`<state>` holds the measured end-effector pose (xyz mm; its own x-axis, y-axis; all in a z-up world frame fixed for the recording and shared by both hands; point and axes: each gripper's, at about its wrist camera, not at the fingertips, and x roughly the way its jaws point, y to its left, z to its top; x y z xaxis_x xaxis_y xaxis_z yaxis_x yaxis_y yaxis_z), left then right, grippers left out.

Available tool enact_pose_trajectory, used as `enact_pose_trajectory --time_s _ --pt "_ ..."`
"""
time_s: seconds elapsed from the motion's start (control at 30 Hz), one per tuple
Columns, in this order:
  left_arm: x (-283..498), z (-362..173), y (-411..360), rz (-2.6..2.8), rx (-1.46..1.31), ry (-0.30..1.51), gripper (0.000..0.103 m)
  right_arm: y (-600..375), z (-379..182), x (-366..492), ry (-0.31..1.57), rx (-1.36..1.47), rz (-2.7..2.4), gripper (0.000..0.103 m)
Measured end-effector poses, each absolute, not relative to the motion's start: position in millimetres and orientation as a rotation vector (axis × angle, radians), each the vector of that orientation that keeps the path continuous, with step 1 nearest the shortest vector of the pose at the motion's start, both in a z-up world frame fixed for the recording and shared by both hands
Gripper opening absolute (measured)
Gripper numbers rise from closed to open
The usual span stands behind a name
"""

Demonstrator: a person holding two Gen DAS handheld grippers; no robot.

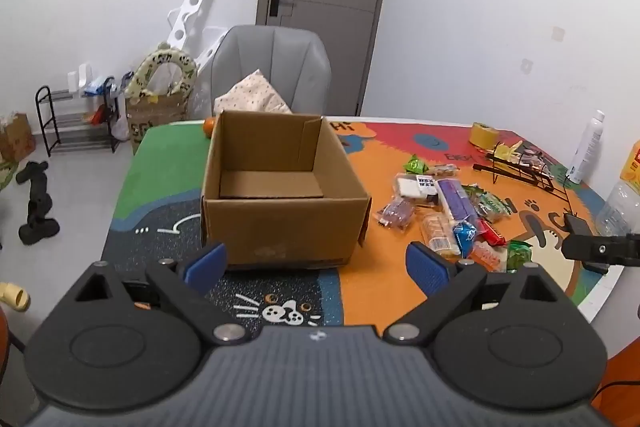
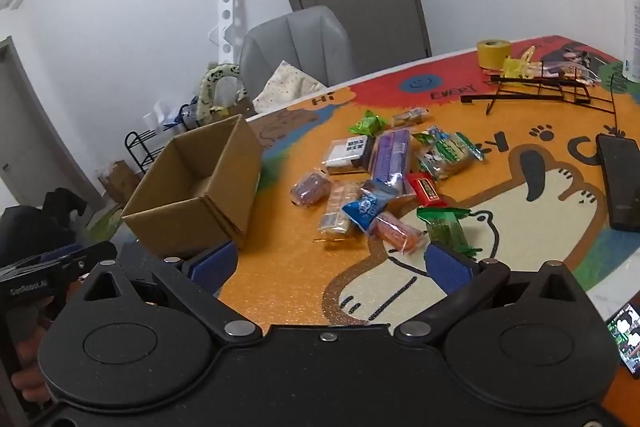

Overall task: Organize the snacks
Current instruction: 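Move both grippers toward the snack pile beside the cardboard box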

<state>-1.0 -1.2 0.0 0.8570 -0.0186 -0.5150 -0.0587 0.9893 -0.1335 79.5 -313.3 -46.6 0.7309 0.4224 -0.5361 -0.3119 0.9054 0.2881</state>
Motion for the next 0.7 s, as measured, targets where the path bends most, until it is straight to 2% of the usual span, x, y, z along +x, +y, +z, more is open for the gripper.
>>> enact_pose_trajectory --time_s 0.1,0.23,0.7 --pt "-12 0 0 -0.002 -0.156 0.530 0.096 -310 -49 77 0.587 0.178 0.415 0.103" --pt "4 -8 -1 0.028 -0.141 0.578 0.096 -310 -49 79 0.593 0.176 0.424 0.103" --pt "4 -6 -3 0.022 -0.127 0.582 0.096 -305 -45 73 0.586 0.143 0.413 0.103"
